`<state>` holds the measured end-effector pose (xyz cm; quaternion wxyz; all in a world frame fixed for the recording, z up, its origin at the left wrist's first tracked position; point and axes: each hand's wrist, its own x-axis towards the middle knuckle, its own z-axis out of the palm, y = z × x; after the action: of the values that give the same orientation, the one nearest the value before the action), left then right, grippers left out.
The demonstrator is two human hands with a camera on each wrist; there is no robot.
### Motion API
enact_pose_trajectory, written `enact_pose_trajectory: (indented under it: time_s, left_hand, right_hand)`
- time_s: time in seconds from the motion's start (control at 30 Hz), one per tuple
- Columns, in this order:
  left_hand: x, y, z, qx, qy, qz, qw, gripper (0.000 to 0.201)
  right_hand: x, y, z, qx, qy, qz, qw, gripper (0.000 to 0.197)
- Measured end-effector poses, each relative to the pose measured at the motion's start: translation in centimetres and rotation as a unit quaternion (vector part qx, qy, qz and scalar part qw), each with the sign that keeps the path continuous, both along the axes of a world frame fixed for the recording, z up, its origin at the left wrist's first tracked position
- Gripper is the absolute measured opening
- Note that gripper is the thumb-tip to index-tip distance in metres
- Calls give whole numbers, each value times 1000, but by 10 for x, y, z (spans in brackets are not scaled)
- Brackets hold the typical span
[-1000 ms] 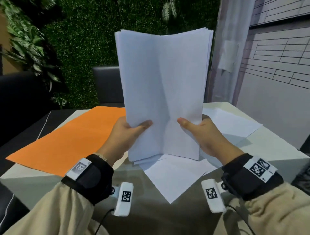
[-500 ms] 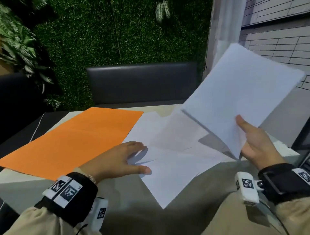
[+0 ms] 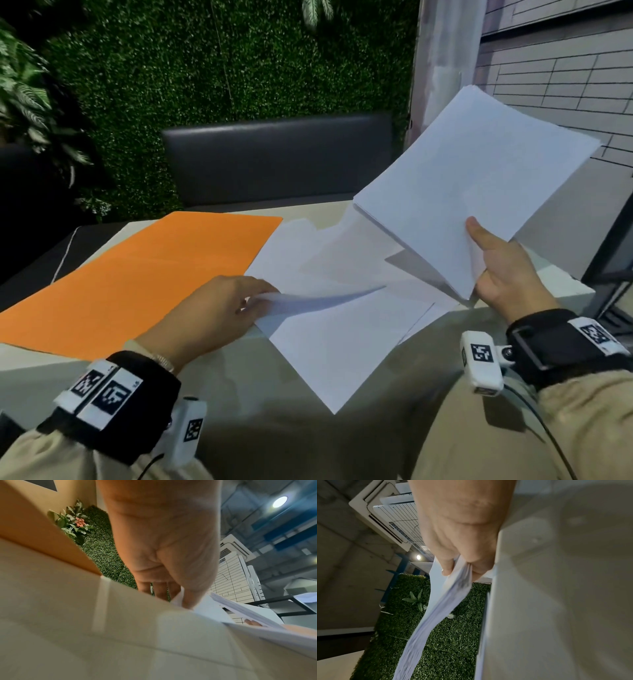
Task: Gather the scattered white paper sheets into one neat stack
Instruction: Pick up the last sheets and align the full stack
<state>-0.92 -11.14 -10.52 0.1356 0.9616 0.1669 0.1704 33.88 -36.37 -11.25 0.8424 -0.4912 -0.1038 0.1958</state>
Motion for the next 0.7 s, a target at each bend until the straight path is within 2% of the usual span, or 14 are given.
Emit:
enact_pose_trajectory:
  time_s: [0.13, 0.23, 0.33, 0.47, 0.5, 0.57, 0.6, 0.63, 0.7]
  left_hand:
    - [-1, -8, 1, 18, -142, 58, 988, 31]
    - [-4, -20, 10, 60, -214, 15, 975, 37]
    - [-9, -37, 15, 133, -156, -32, 978, 32]
    - [-18, -70, 4, 88, -20, -121, 989, 36]
    - [-19, -76, 2, 82, 36, -143, 986, 47]
    - [-16, -79, -3, 90, 142, -155, 974, 85]
    - [-15, -78, -5, 103, 165, -161, 968, 93]
    - [-14, -76, -6, 109, 147, -163, 969, 88]
    - [-12, -71, -5, 106, 59, -174, 977, 59]
  right_hand:
    - [2, -1, -1, 11, 4, -5, 1000, 41]
    - [2, -1, -1, 11, 6, -5, 1000, 40]
    - [2, -1, -1, 21, 4, -6, 1000, 38]
    - [4, -1, -2, 13, 5, -6, 1000, 41]
    - [5, -2, -2, 8, 6, -4, 1000, 42]
    - [5, -3, -3, 4, 0, -3, 1000, 42]
    - [4, -3, -2, 2, -5, -5, 1000, 42]
    - [2, -3, -2, -1, -10, -6, 1000, 41]
    - [1, -2, -1, -5, -24, -8, 1000, 41]
